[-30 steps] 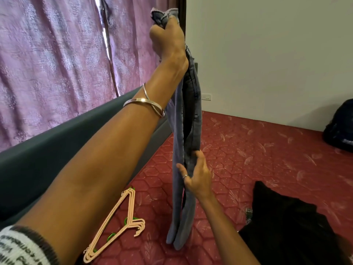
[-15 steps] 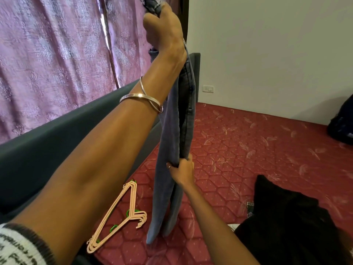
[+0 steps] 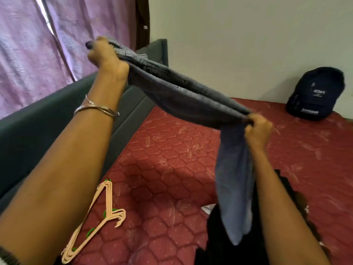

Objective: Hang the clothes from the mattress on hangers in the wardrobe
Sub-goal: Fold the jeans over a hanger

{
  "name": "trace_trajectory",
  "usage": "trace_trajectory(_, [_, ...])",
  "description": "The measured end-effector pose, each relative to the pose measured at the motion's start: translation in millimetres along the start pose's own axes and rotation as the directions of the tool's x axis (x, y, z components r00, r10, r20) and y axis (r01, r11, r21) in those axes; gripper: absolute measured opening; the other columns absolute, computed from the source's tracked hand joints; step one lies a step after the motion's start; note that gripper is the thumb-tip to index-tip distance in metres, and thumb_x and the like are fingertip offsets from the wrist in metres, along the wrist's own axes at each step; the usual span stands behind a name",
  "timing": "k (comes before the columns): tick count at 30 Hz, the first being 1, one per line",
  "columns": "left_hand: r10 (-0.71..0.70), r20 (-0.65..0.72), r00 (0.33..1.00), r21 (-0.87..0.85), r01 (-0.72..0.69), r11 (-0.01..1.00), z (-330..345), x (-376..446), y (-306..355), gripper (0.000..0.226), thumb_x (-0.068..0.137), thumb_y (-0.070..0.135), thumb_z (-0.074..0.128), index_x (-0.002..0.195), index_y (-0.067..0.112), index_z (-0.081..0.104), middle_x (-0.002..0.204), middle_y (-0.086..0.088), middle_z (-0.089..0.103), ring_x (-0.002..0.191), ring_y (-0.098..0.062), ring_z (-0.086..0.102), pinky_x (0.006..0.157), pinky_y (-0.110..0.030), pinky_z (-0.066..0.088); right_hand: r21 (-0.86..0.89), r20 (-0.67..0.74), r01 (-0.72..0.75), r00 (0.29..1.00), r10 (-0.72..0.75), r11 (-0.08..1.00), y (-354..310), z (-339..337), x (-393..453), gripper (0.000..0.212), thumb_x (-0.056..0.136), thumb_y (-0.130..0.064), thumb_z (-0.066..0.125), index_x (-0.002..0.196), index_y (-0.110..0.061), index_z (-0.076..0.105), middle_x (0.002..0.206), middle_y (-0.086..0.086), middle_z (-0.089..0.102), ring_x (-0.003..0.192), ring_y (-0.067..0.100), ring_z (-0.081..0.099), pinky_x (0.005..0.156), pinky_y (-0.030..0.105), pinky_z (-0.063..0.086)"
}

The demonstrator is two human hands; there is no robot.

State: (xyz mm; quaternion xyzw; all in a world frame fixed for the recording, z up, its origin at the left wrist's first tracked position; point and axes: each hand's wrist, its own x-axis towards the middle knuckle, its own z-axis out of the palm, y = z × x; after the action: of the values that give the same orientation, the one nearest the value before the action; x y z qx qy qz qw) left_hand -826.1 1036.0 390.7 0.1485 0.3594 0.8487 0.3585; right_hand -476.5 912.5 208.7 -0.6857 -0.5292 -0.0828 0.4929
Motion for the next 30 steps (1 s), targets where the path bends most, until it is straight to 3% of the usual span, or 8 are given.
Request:
trace_trajectory(4, [-0.199, 0.278, 0.94, -0.171, 0.252, 0.952, -38, -7, -36, 0.024, 0.083, -0.004, 0.04, 0.086, -0.007, 0.063, 0.099, -0.03, 0.065, 0.076, -0.037, 0.067, 0.064, -0.047, 0.058, -0.226, -0.179, 0.288, 0.927, -0.33, 0.931, 6, -56, 38, 0.034, 0.064, 0.005, 0.048, 0.091, 0.002, 0.068, 0.097, 0.021, 0.069, 0.08, 0.04, 0.056, 0.073, 0.039, 0.038])
trace_trajectory(9, [-0.359, 0.308, 0.881, 0.003, 0.377, 0.926, -130, -4, -92, 0.024, 0.061, 0.002, 0.057, 0.083, -0.002, 0.063, 0.122, -0.029, 0.058, 0.109, -0.043, 0.059, 0.094, -0.058, 0.046, -0.227, -0.023, 0.458, 0.88, -0.475, 0.86, 16, -40, -18, 0.019, 0.066, 0.004, 0.049, 0.078, 0.0, 0.063, 0.11, 0.014, 0.068, 0.083, 0.034, 0.049, 0.076, 0.04, 0.042])
trace_trajectory(15, [-0.638, 0.146, 0.756, 0.138, 0.623, 0.77, -287, 14, -171, 0.044, 0.094, 0.029, 0.042, 0.123, 0.003, 0.061, 0.127, -0.02, 0.059, 0.117, -0.037, 0.056, 0.101, -0.053, 0.042, -0.317, 0.416, 0.297, 0.897, -0.149, 0.901, 52, 74, -197, 0.017, 0.063, -0.013, 0.05, 0.07, -0.005, 0.064, 0.097, 0.015, 0.068, 0.075, 0.036, 0.059, 0.056, 0.039, 0.049])
trace_trajectory(19, [-0.704, -0.163, 0.691, 0.237, 0.721, 0.652, -406, 24, -222, 0.051, 0.098, 0.037, 0.037, 0.136, 0.005, 0.048, 0.135, -0.017, 0.054, 0.124, -0.037, 0.051, 0.102, -0.056, 0.04, -0.456, 0.756, 0.24, 0.613, 0.23, 0.857, 69, 133, -318, 0.011, 0.061, -0.01, 0.062, 0.068, -0.002, 0.065, 0.076, 0.016, 0.061, 0.066, 0.037, 0.061, 0.045, 0.039, 0.049])
trace_trajectory(21, [-0.741, -0.2, 0.641, 0.209, 0.767, 0.607, -449, 24, -236, 0.049, 0.098, 0.04, 0.035, 0.128, 0.009, 0.057, 0.128, -0.014, 0.06, 0.117, -0.032, 0.058, 0.104, -0.056, 0.038, -0.486, 0.819, 0.27, 0.472, 0.325, 0.831, 76, 151, -368, 0.018, 0.052, 0.0, 0.074, 0.068, 0.0, 0.065, 0.07, 0.017, 0.058, 0.062, 0.037, 0.059, 0.044, 0.039, 0.048])
trace_trajectory(24, [-0.757, -0.159, 0.634, 0.106, 0.773, 0.625, -473, 30, -247, 0.05, 0.101, 0.036, 0.029, 0.11, 0.01, 0.07, 0.112, -0.01, 0.068, 0.104, -0.028, 0.065, 0.094, -0.051, 0.045, -0.544, 0.829, 0.281, 0.324, 0.456, 0.791, 73, 155, -398, 0.02, 0.067, -0.004, 0.051, 0.078, 0.001, 0.066, 0.074, 0.017, 0.058, 0.064, 0.035, 0.058, 0.05, 0.041, 0.049])
trace_trajectory(27, [-0.718, -0.141, 0.682, 0.108, 0.731, 0.674, -471, 55, -252, 0.05, 0.098, 0.035, 0.036, 0.138, 0.006, 0.046, 0.137, -0.014, 0.051, 0.125, -0.034, 0.05, 0.105, -0.055, 0.037, -0.586, 0.795, 0.322, 0.407, 0.451, 0.744, 65, 163, -408, 0.021, 0.067, -0.001, 0.062, 0.087, -0.002, 0.064, 0.08, 0.02, 0.057, 0.066, 0.037, 0.058, 0.053, 0.043, 0.049])
trace_trajectory(30, [-0.657, -0.08, 0.75, 0.015, 0.66, 0.752, -472, 93, -255, 0.043, 0.099, 0.033, 0.035, 0.121, 0.008, 0.062, 0.128, -0.012, 0.059, 0.125, -0.033, 0.05, 0.106, -0.054, 0.036, -0.617, 0.74, 0.243, 0.504, 0.446, 0.748, 52, 175, -416, 0.04, 0.061, 0.001, 0.073, 0.098, -0.007, 0.058, 0.085, 0.022, 0.057, 0.067, 0.04, 0.058, 0.051, 0.044, 0.049])
